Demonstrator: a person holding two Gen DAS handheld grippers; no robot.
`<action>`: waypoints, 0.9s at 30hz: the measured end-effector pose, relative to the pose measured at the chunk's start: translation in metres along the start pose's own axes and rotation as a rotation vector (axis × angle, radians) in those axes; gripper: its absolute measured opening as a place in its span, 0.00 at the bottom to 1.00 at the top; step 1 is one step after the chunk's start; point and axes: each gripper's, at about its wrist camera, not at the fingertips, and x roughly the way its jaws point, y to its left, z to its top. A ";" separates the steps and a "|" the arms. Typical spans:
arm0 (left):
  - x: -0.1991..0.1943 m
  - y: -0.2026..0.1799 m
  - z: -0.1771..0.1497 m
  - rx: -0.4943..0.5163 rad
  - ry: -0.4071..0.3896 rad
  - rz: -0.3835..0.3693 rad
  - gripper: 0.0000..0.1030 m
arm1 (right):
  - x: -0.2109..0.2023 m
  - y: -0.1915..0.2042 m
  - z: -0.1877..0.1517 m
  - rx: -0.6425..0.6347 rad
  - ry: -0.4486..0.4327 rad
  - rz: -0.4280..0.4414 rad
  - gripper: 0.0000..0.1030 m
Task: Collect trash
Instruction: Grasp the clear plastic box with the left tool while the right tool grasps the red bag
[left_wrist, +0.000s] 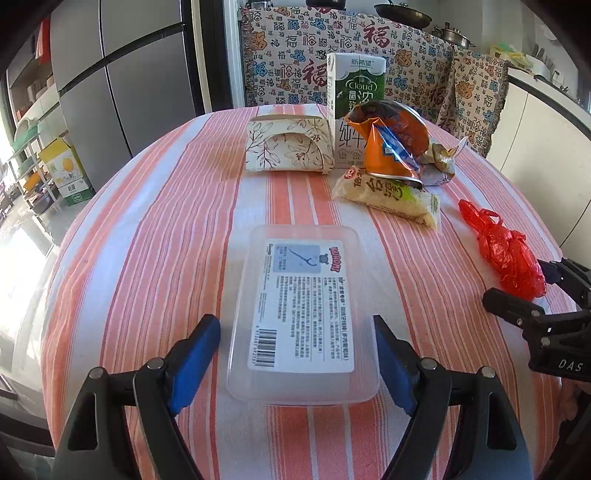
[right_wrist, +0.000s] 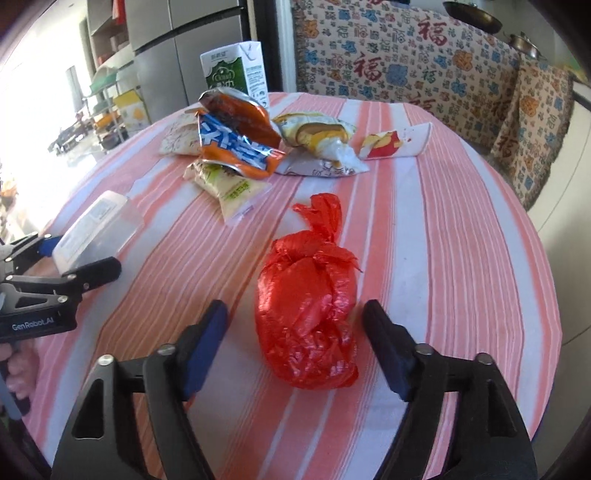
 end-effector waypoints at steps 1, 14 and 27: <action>0.000 0.000 0.000 -0.002 0.000 0.000 0.80 | 0.002 0.000 0.000 -0.005 0.010 -0.007 0.91; -0.001 0.000 0.000 -0.007 -0.002 -0.001 0.80 | 0.004 -0.004 -0.002 0.011 0.023 -0.032 0.99; 0.001 0.000 0.001 -0.008 -0.002 0.000 0.82 | 0.003 -0.003 -0.003 0.016 0.021 -0.035 0.99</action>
